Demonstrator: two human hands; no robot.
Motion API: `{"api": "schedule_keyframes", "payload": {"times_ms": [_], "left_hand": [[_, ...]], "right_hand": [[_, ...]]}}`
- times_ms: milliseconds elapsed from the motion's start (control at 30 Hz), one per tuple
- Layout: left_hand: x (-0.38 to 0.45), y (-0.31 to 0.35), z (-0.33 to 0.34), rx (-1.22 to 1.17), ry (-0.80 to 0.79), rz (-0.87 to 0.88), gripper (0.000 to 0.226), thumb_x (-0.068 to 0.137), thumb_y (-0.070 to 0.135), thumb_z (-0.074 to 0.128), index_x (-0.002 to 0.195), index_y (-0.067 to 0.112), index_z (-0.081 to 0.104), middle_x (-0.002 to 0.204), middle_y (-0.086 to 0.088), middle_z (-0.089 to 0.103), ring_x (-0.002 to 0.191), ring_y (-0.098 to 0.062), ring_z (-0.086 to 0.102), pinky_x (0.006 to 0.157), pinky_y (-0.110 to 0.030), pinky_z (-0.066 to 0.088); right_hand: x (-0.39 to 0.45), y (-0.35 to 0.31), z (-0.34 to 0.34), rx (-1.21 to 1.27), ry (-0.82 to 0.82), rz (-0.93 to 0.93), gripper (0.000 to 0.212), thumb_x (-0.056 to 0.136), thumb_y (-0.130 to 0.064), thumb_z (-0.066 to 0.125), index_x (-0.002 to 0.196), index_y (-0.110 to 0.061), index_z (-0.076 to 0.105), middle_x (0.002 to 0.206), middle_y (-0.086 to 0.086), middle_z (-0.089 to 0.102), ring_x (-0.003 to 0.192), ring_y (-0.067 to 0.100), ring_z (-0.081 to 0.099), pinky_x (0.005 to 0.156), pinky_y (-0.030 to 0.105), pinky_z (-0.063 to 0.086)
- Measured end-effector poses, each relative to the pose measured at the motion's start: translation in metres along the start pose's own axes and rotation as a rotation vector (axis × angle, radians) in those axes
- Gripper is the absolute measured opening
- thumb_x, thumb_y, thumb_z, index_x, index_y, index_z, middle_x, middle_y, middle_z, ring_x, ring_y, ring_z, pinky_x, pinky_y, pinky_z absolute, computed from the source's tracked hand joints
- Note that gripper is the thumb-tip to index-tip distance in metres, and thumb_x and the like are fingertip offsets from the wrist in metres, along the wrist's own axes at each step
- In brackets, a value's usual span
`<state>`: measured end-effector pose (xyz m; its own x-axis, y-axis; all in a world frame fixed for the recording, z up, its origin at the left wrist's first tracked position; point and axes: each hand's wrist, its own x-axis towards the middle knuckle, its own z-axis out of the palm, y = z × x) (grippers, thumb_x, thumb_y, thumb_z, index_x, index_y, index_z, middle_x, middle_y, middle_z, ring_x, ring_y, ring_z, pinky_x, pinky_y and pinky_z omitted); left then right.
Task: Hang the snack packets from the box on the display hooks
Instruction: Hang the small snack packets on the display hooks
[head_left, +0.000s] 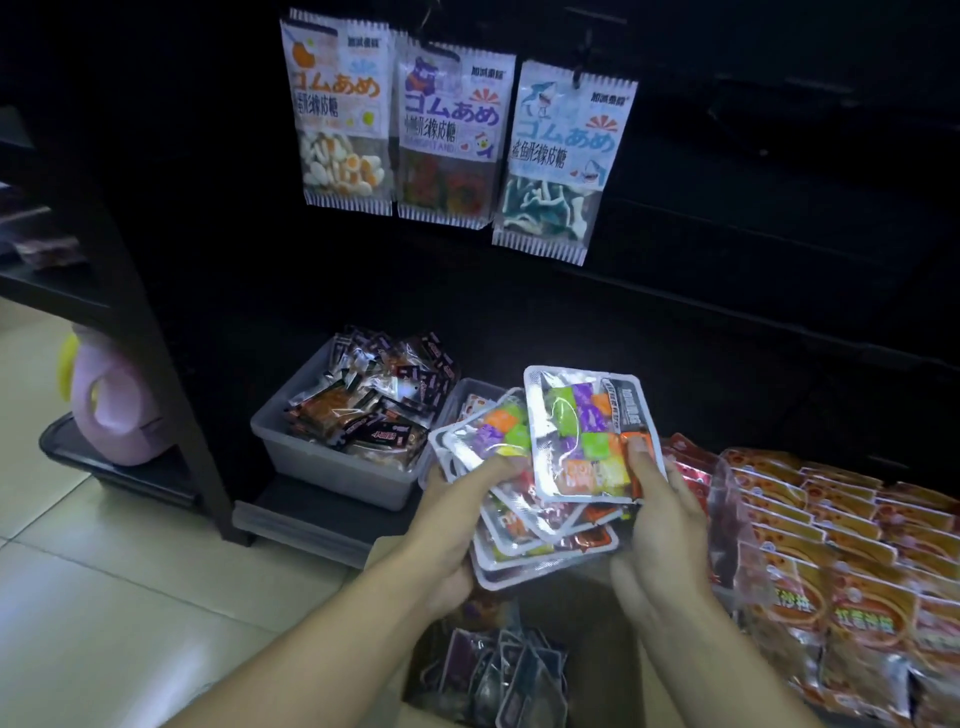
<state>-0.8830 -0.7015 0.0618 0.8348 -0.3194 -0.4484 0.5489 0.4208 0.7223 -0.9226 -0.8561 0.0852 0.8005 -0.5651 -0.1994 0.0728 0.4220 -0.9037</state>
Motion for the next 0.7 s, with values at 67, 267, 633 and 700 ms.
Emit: {"api": "schedule_keyframes", "payload": {"times_ms": [67,267,633,700], "left_hand": [[-0.002,0.004,0.002,-0.024,-0.042,-0.044,0.040,0.085,0.021,0.080,0.123,0.008,0.072,0.107,-0.020,0.081,0.087,-0.036,0.079,0.072,-0.043,0.066],[0.001,0.008,0.009,-0.043,-0.015,-0.052,0.055,0.069,0.028,0.082,0.118,0.006,0.074,0.112,-0.023,0.079,0.109,-0.045,0.074,0.089,-0.051,0.062],[-0.006,0.023,0.018,-0.081,0.016,0.020,0.048,0.079,0.030,0.081,0.121,0.008,0.073,0.114,-0.023,0.079,0.094,-0.041,0.078,0.076,-0.049,0.066],[-0.016,0.038,0.015,-0.075,0.023,0.056,0.054,0.073,0.032,0.081,0.120,0.008,0.073,0.115,-0.023,0.079,0.097,-0.042,0.077,0.087,-0.052,0.063]], "right_hand": [[0.007,-0.011,-0.001,0.034,0.000,-0.004,0.018,0.101,-0.027,0.066,0.112,-0.015,0.074,0.099,0.007,0.081,0.080,0.018,0.078,0.074,0.039,0.063],[0.021,-0.038,0.000,0.138,-0.036,0.100,0.042,0.095,-0.047,0.067,0.120,-0.013,0.073,0.120,0.014,0.077,0.088,0.024,0.079,0.098,0.054,0.055],[0.017,-0.053,0.014,-0.113,-0.291,-0.043,0.036,0.092,0.008,0.068,0.127,-0.002,0.064,0.115,0.017,0.078,0.106,0.037,0.076,0.093,0.055,0.060],[0.013,-0.065,0.029,-0.239,-0.350,-0.155,0.034,0.091,0.004,0.073,0.122,-0.008,0.065,0.111,0.011,0.080,0.104,0.031,0.077,0.088,0.046,0.061]]}}
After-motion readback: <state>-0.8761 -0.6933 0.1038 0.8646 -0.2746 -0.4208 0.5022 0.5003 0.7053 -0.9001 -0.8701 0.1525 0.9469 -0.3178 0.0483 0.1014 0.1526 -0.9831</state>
